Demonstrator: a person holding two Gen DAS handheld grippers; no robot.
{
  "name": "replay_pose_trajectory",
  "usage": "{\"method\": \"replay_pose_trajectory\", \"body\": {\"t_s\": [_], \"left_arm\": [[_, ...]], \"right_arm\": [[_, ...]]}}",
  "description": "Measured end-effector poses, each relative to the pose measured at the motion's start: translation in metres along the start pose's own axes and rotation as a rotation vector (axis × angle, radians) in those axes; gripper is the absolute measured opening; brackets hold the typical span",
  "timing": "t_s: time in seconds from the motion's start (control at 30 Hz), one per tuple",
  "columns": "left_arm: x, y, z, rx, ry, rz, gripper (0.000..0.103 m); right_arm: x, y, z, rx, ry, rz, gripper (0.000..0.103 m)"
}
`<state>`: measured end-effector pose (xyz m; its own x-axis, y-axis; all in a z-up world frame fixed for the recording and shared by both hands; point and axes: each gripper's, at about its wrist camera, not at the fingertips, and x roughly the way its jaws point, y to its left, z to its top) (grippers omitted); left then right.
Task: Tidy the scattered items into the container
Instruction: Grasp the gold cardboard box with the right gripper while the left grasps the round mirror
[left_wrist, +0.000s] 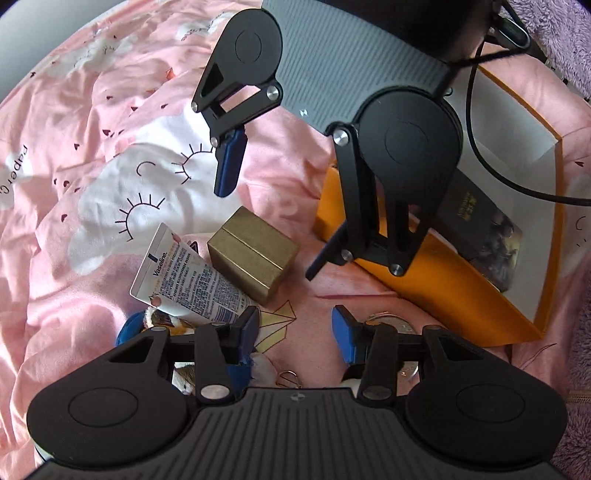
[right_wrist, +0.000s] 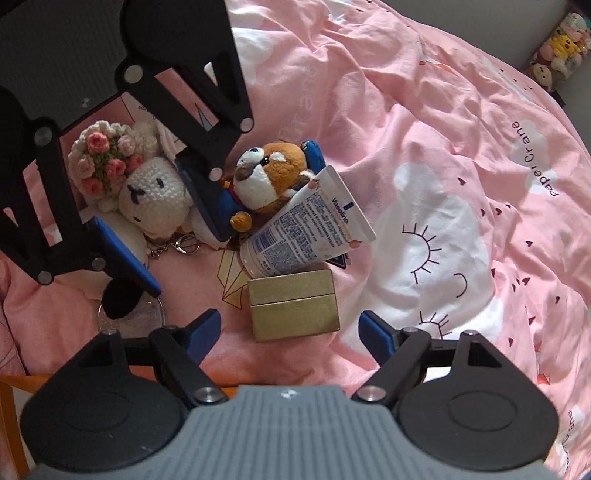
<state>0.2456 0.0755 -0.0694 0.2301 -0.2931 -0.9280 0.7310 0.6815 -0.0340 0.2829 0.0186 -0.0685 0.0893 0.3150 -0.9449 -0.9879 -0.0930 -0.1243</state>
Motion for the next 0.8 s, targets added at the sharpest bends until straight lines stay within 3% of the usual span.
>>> {"method": "replay_pose_trajectory", "body": {"t_s": [0.23,0.4,0.63,0.8], "left_arm": [[0.015,0.015,0.001,-0.021,0.019,-0.026,0.051],[0.018,0.014,-0.002,-0.004,0.036,-0.056,0.051],[0.021,-0.005,-0.004,0.065,0.082,-0.1,0.053],[0.029,-0.025,-0.005,0.137,0.135,-0.117,0.057]], "right_arm": [[0.023,-0.012,0.004,-0.015,-0.017,0.044,0.082],[0.03,-0.012,0.003,-0.011,-0.021,0.056,0.063],[0.016,-0.007,0.001,0.016,-0.053,0.053,0.062],[-0.013,-0.004,-0.002,0.053,-0.09,0.0,0.062]]}}
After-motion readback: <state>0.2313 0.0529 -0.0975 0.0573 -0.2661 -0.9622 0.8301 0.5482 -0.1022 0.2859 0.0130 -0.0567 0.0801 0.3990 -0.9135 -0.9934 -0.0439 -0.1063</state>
